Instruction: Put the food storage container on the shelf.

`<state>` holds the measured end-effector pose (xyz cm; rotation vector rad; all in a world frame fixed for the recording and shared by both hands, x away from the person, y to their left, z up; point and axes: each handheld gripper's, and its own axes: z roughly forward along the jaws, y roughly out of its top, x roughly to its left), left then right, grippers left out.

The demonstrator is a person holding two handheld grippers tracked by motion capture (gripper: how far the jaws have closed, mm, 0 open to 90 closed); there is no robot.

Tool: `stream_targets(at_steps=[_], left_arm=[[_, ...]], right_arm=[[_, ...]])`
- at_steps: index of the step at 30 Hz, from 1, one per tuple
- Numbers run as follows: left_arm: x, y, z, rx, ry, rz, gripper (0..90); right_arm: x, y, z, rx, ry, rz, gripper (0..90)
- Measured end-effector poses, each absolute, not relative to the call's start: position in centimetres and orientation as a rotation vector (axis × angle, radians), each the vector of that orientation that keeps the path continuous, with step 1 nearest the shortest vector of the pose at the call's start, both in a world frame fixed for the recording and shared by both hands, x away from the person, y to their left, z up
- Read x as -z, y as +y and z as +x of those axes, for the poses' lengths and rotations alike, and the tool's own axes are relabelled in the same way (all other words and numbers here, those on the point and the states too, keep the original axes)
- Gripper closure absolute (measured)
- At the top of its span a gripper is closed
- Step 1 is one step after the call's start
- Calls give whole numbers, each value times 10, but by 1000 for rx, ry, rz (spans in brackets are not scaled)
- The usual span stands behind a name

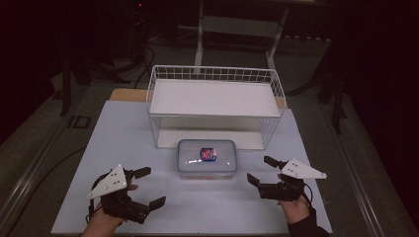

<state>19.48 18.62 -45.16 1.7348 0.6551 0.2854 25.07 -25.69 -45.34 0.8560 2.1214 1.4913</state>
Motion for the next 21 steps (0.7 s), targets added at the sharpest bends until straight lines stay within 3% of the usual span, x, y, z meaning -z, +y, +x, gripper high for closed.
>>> stream_targets(at_steps=[6, 21], left_arm=[[437, 181, 204, -285, 652, 1735, 4], [424, 169, 236, -211, 714, 1776, 4]], right_arm=[[443, -257, 243, -1546, 2111, 782, 185], [431, -242, 232, -1502, 2151, 786, 174]])
